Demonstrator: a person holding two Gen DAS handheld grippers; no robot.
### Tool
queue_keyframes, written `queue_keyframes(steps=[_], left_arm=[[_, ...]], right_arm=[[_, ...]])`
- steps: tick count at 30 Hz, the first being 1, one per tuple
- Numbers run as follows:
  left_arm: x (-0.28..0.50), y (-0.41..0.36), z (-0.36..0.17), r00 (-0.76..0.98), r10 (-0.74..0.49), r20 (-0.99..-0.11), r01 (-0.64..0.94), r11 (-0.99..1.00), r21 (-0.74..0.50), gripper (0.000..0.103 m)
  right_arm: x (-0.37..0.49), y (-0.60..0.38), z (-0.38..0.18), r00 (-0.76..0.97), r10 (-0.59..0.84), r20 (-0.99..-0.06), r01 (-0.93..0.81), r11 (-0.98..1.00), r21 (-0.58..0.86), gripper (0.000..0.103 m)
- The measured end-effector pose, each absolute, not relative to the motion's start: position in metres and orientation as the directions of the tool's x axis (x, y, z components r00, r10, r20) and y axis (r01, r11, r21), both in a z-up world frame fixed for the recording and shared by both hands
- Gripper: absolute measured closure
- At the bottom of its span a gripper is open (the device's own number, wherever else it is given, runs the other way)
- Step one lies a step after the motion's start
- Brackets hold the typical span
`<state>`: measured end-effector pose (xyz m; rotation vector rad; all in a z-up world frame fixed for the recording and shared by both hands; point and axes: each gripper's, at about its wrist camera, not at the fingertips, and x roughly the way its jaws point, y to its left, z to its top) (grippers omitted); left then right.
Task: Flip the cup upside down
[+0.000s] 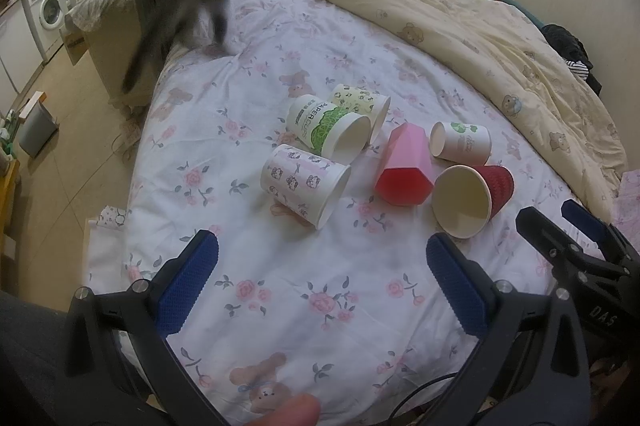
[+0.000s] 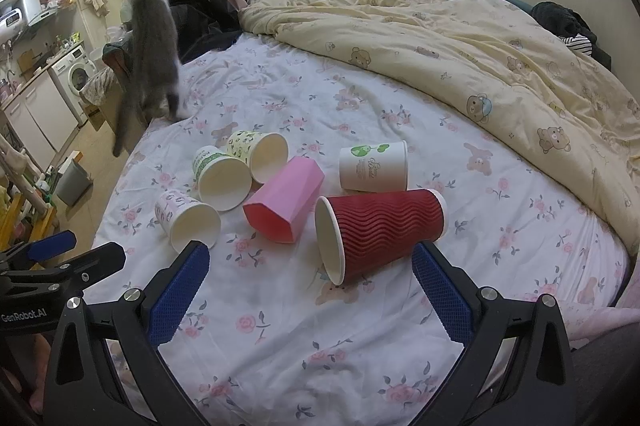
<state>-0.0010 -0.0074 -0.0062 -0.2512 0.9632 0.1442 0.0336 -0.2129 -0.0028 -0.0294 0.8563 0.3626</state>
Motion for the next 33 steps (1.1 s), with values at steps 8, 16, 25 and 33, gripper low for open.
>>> queue_keyframes(steps=[8,16,25,33], left_arm=[[0.011,-0.01,0.003,0.537,-0.011,-0.844,-0.201,0.969,-0.14,0.0],[0.054,-0.042,0.006,0.463,-0.065,-0.884,-0.06,0.993,-0.105,0.0],[0.11,-0.129,-0.004,0.342,-0.075,-0.937,0.259,0.966,0.017,0.0],[0.158,-0.203,-0.033,0.191,-0.012,-0.982,0.517,0.851,0.09,0.0]], right_arm=[[0.042,-0.224,0.003,0.564,0.324,-0.759,-0.303,0.937,0.175,0.0],[0.073,-0.273,0.006,0.511,0.303,-0.804,-0.16,0.953,0.258,0.0],[0.111,-0.327,-0.004,0.461,0.262,-0.848,-0.023,0.959,0.283,0.0],[0.121,-0.364,-0.018,0.456,0.196,-0.868,0.111,0.955,0.274,0.0]])
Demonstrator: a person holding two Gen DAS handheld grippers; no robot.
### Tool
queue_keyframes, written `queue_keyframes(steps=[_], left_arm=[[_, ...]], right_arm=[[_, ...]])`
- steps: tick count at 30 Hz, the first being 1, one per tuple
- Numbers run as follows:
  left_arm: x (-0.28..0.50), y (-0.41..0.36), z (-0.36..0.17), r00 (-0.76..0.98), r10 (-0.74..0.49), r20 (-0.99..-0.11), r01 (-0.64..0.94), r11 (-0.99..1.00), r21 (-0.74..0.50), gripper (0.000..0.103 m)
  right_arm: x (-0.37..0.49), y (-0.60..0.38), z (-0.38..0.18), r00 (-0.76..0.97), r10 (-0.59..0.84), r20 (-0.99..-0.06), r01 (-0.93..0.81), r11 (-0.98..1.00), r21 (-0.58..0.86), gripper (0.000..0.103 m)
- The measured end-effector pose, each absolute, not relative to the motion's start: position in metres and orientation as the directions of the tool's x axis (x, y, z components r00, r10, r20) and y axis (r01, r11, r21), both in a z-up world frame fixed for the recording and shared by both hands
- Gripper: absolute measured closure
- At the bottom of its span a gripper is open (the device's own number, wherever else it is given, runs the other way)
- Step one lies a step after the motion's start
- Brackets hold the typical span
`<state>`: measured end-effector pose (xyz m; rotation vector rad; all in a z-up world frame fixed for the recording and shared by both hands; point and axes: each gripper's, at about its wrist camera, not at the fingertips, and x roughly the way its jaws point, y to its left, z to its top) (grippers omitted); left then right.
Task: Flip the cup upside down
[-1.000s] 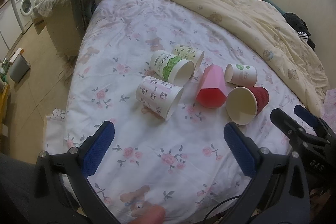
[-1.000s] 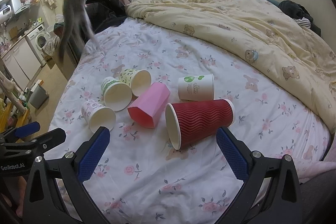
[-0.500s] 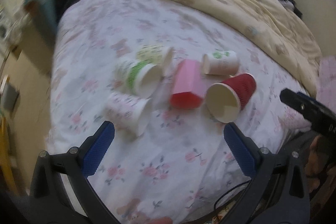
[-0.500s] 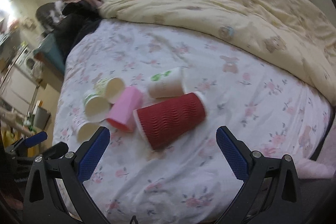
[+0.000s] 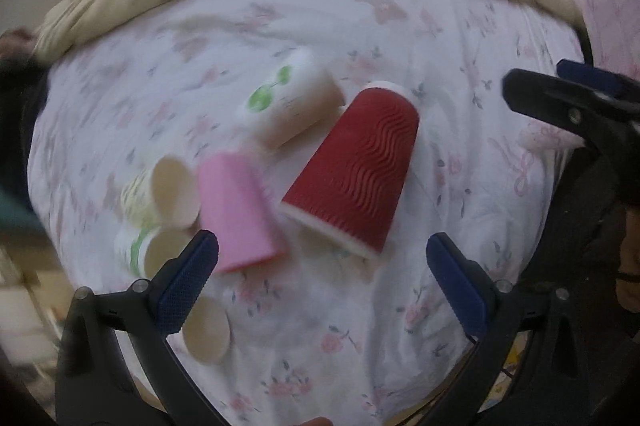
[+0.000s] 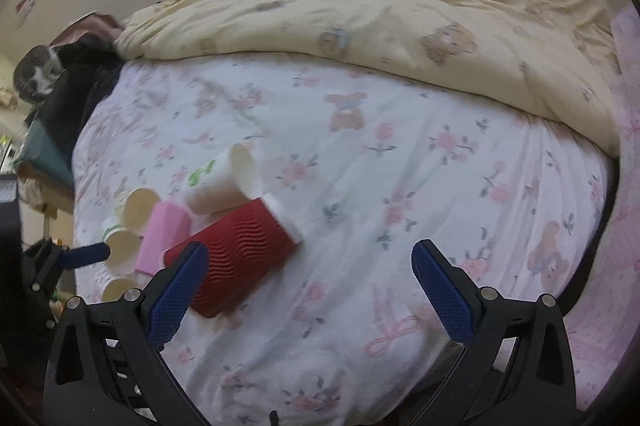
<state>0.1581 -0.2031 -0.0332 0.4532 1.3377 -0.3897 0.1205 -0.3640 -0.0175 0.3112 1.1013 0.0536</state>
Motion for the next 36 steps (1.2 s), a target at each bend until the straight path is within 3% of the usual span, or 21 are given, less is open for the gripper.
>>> queue_keyframes(steps=[15,16,18,22,28,36], left_arm=[[0.202,-0.263,-0.111,0.006,0.115,-0.993,0.644,0.759,0.092,0.002],[0.202,-0.264,-0.114,0.004,0.119,-0.993,0.643,0.76,0.094,0.005],[0.204,-0.265,-0.118,-0.001,0.133,-0.991,0.645,0.758,0.101,0.024],[0.204,-0.265,-0.116,0.003,0.129,-0.992,0.645,0.758,0.1,0.025],[0.198,-0.245,-0.088,-0.005,0.065,-0.998,0.557,0.829,0.051,0.026],[0.166,-0.152,-0.037,0.014,-0.155,-0.988,0.221,0.964,-0.149,0.026]], right_arm=[[0.124,-0.382,-0.032,0.42,0.216,-0.881,0.159,0.939,0.306,0.0],[0.124,-0.382,-0.032,0.421,0.217,-0.881,0.16,0.938,0.307,0.0],[0.123,-0.382,-0.032,0.42,0.219,-0.881,0.161,0.937,0.31,0.0],[0.123,-0.381,-0.031,0.42,0.225,-0.879,0.154,0.937,0.313,0.0],[0.121,-0.378,-0.027,0.436,0.226,-0.871,0.134,0.941,0.312,0.0],[0.107,-0.35,-0.026,0.421,0.295,-0.858,0.042,0.938,0.343,0.0]])
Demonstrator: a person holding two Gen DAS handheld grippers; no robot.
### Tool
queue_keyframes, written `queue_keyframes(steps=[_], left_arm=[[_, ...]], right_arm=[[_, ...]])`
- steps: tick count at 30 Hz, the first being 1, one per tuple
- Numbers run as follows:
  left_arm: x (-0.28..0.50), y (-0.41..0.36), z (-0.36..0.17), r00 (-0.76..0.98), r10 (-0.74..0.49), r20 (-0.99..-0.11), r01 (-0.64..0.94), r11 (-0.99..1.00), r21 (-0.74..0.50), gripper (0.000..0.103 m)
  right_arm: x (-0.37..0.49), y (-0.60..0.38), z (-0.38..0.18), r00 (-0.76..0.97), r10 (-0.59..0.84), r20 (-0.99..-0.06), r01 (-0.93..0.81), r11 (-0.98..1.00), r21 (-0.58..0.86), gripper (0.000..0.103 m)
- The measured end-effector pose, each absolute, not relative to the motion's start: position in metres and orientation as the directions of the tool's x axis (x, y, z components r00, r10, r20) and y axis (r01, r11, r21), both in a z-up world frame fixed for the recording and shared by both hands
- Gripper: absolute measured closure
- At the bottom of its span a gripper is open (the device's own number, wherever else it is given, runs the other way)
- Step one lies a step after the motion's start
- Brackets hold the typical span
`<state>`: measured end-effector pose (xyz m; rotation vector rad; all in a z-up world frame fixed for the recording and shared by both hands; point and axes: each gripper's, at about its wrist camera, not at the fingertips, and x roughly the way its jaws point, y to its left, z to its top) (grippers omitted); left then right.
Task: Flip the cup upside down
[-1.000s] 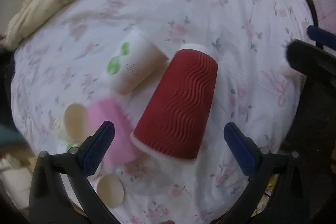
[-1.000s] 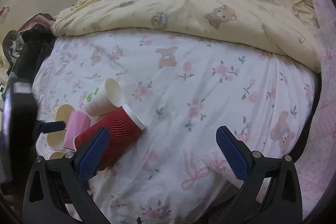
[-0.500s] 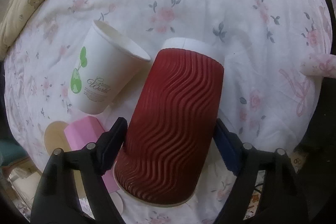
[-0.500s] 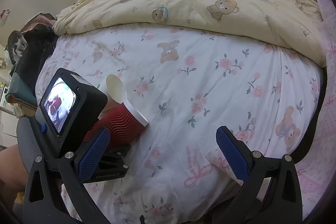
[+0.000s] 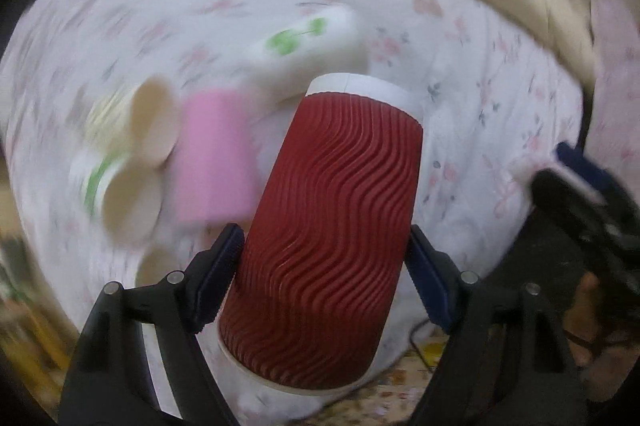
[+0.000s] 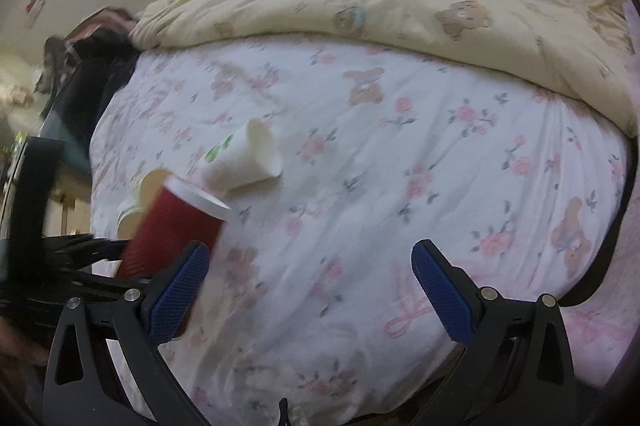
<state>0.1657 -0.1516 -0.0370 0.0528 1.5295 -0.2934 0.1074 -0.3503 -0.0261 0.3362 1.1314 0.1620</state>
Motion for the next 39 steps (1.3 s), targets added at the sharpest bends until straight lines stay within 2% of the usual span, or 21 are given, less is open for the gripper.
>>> queue_keyframes(steps=[5,8,14,18,24,35,38,39], left_arm=[[0.124,-0.084,-0.031,0.057,-0.206,-0.977,-0.015,0.978,-0.207,0.025],[0.097,-0.048,-0.033,0.08,-0.289,-0.954,-0.153,0.942,-0.298,0.025],[0.053,-0.007,-0.062,0.12,-0.333,-0.935,-0.39,0.851,-0.353,0.025],[0.036,-0.003,-0.082,0.13,-0.371,-0.92,-0.499,0.777,-0.384,0.025],[0.033,-0.015,-0.11,0.148,-0.409,-0.901,-0.588,0.696,-0.413,0.025],[0.043,-0.031,-0.118,0.138,-0.369,-0.919,-0.569,0.73,-0.378,0.024],[0.045,-0.033,-0.118,0.117,-0.354,-0.928,-0.542,0.76,-0.358,0.008],[0.045,-0.035,-0.116,0.117,-0.344,-0.932,-0.529,0.772,-0.352,0.008]], right_arm=[[0.096,-0.316,-0.022,0.414,0.314,-0.854,-0.06,0.946,0.319,0.0],[0.09,-0.298,-0.022,0.409,0.32,-0.855,-0.113,0.947,0.3,0.0],[0.078,-0.266,-0.034,0.37,0.363,-0.855,-0.168,0.931,0.323,0.0],[0.074,-0.257,-0.044,0.351,0.343,-0.871,-0.168,0.938,0.302,0.0],[0.075,-0.258,-0.047,0.358,0.316,-0.879,-0.155,0.948,0.278,0.0],[0.08,-0.265,-0.052,0.333,0.336,-0.881,-0.121,0.942,0.313,0.0],[0.08,-0.263,-0.051,0.331,0.345,-0.878,-0.13,0.938,0.32,0.0],[0.08,-0.262,-0.05,0.331,0.348,-0.877,-0.133,0.937,0.322,0.0]])
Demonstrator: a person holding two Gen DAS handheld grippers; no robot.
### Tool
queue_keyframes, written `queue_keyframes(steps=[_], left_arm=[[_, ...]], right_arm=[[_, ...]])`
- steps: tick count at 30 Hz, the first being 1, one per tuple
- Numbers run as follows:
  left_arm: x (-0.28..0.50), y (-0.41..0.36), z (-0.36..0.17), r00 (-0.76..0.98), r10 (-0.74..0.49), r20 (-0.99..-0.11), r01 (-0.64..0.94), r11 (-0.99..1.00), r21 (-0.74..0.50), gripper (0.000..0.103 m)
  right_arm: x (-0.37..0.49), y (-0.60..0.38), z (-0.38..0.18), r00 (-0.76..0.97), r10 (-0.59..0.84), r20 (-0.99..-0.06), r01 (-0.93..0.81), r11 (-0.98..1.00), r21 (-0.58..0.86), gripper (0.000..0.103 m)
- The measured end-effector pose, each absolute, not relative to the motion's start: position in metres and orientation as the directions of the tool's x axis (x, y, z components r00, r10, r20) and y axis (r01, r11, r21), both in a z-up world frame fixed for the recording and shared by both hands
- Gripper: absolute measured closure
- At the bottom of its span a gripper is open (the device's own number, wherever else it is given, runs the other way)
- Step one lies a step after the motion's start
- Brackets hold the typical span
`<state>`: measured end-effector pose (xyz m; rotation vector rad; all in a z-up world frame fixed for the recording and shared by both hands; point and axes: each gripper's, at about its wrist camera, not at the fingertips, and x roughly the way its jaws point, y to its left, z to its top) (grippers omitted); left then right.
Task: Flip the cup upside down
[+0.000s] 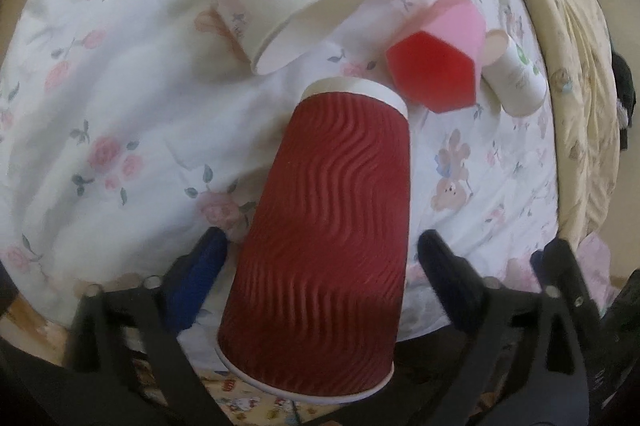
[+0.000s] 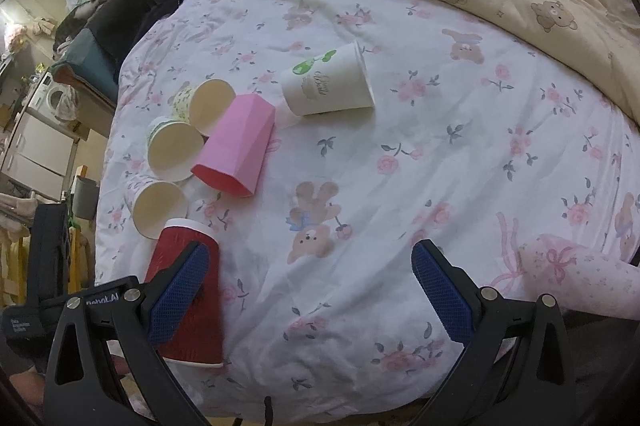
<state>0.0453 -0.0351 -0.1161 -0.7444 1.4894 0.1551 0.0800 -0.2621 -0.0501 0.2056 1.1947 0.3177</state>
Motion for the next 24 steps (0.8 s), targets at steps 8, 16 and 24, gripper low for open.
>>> queue_keyframes(steps=[8,16,24], left_arm=[[0.044,-0.043,-0.087,0.143,-0.257,-0.956,-0.42,0.859,-0.294,0.007],[0.033,-0.037,-0.04,0.253,-0.118,-0.96,-0.382,0.9,-0.211,0.007],[0.026,-0.026,-0.019,0.304,0.005,-0.953,-0.356,0.928,-0.109,0.005]], right_arm=[[0.084,-0.265,-0.047,0.338,0.362,-0.869,-0.126,0.932,0.34,0.0],[0.081,-0.264,-0.033,0.359,0.407,-0.84,-0.141,0.913,0.383,0.0],[0.081,-0.26,-0.025,0.356,0.436,-0.826,-0.164,0.9,0.404,0.0]])
